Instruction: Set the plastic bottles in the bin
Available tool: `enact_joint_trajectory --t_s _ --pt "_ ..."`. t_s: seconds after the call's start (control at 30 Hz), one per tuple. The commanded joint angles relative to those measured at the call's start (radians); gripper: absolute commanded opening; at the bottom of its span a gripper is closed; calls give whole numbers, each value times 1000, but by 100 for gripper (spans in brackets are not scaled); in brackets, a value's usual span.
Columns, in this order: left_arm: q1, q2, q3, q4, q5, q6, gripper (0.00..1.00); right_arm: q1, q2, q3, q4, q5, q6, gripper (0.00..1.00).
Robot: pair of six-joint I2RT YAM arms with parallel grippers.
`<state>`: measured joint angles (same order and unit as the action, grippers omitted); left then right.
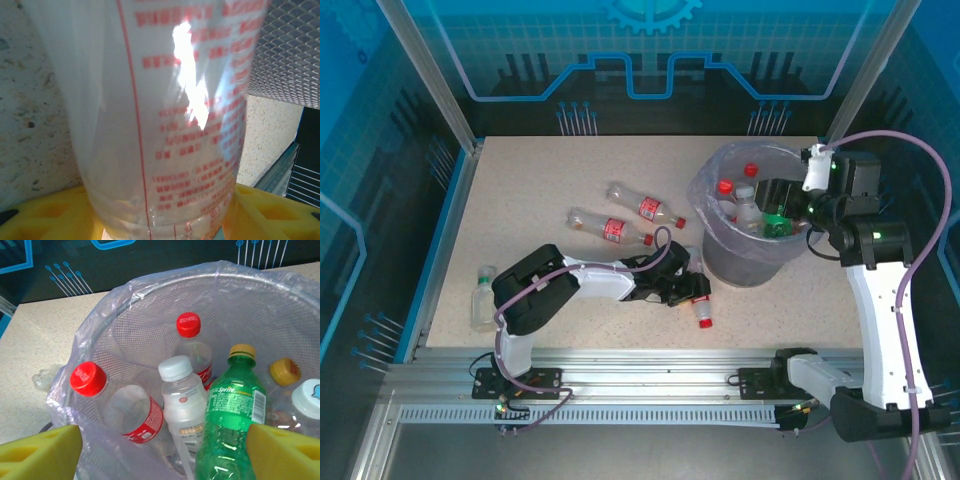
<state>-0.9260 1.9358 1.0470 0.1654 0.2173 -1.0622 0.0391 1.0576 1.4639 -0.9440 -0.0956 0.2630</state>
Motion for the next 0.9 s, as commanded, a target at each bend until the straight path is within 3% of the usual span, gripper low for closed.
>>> enact_joint_trajectory --t_s 0.0,0.2,0.37,0.5,0.7,0.87 --pt "3 -11 -20 14 -51 65 59 11 -36 -18 -10 -67 24 86" --pt "15 -93 -15 -74 -84 170 59 46 -60 -8 2 -93 58 85" --pt "51 -175 -69 -61 -105 219 59 158 -72 2 55 -155 125 85" --pt "87 -253 -111 -65 -114 281 58 229 -52 7 82 -132 122 85" --pt "134 -418 -152 -92 -120 462 56 356 22 4 153 -124 140 85" --pt "206 -560 -196 -95 -52 584 54 448 125 27 202 -115 126 85"
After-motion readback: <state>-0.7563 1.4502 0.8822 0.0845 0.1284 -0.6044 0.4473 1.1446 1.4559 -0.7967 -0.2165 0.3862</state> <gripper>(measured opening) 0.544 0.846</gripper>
